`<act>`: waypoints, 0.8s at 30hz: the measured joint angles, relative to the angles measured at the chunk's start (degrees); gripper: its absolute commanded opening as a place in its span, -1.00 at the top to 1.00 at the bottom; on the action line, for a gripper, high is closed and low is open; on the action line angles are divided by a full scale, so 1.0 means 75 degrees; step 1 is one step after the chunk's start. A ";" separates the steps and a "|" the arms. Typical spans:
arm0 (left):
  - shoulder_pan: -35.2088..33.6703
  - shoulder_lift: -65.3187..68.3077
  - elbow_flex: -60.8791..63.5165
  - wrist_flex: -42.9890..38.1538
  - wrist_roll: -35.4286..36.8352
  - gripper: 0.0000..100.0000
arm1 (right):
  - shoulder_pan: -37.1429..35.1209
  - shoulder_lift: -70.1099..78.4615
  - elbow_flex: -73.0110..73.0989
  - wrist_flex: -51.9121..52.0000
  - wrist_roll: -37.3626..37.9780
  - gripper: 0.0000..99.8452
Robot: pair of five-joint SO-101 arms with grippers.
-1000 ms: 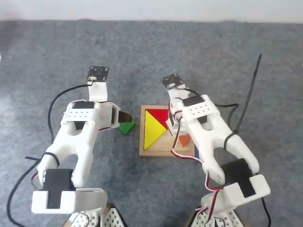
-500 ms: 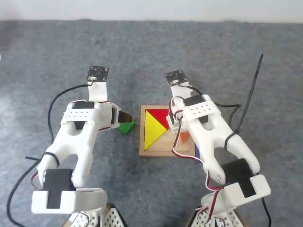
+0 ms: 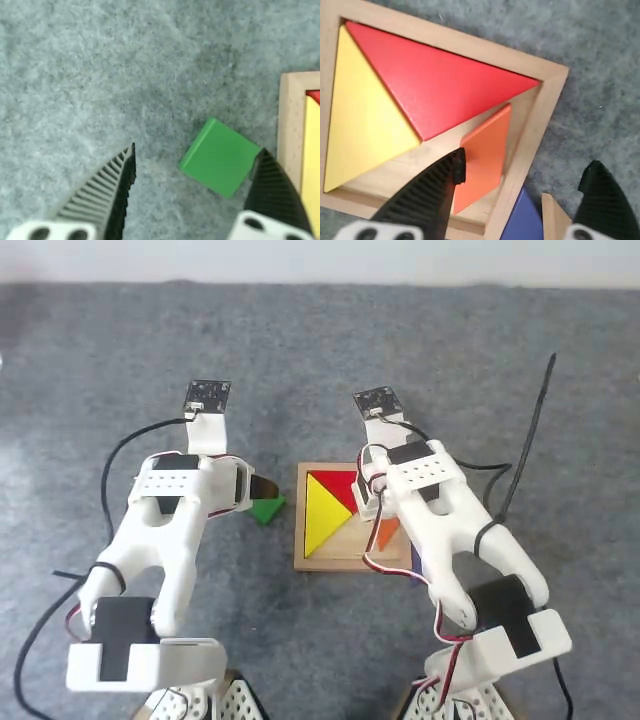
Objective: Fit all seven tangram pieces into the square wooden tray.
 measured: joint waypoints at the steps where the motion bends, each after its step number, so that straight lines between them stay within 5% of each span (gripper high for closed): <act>1: 0.0000 0.0000 0.0000 0.0000 0.0000 0.29 | 0.0000 0.0000 0.0000 -0.0059 0.0000 0.29; 7: 0.0000 0.0000 0.0000 0.0000 0.0000 0.29 | 0.0352 0.0000 0.0000 -0.0234 0.0000 0.29; 24: 0.0000 0.0000 0.0000 0.0000 0.0000 0.29 | -0.0551 -0.0563 0.0692 -0.0176 -0.0035 0.29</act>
